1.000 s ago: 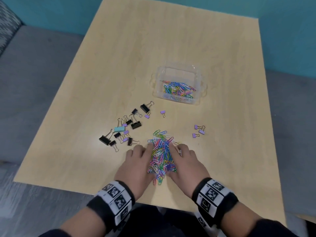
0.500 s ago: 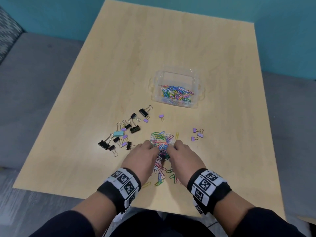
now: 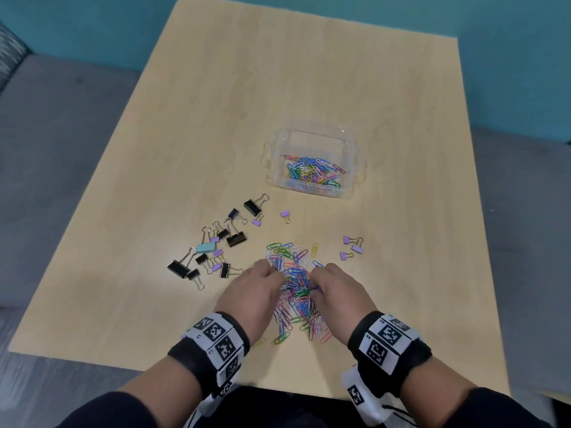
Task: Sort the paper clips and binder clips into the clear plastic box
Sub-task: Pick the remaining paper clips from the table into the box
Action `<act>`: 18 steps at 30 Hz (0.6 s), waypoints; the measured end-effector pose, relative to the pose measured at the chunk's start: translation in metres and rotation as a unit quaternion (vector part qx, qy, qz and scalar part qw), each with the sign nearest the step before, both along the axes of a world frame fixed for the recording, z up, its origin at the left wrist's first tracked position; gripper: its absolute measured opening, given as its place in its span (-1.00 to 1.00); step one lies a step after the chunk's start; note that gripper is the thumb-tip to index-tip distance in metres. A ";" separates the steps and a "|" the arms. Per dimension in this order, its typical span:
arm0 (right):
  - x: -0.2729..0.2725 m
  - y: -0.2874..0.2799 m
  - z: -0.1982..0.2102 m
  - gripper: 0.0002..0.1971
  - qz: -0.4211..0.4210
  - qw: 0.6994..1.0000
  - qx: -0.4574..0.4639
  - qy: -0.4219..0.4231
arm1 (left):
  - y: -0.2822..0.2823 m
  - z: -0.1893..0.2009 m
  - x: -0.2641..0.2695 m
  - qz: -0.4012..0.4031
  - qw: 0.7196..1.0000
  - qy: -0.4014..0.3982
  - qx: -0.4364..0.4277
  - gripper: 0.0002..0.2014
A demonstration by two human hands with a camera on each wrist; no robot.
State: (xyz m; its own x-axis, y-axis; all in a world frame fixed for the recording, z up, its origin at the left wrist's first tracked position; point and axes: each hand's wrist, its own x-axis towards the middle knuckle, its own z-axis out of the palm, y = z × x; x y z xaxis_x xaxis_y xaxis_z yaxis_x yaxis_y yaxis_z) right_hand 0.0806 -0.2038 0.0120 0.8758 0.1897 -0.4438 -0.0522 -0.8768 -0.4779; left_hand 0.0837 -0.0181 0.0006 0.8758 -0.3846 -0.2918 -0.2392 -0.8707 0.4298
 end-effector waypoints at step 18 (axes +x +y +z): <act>0.042 -0.023 0.040 -0.83 -0.242 0.909 0.318 0.120 | 0.014 0.051 0.056 0.255 0.865 0.244 -0.356 -0.87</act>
State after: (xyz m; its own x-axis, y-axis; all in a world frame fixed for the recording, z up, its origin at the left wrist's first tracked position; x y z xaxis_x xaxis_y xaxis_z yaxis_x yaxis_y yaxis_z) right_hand 0.1223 -0.2265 0.0524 0.8178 0.0928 -0.5679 -0.5274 -0.2737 -0.8043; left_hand 0.1402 -0.0043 0.0515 0.8240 -0.2196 -0.5224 0.4587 -0.2828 0.8424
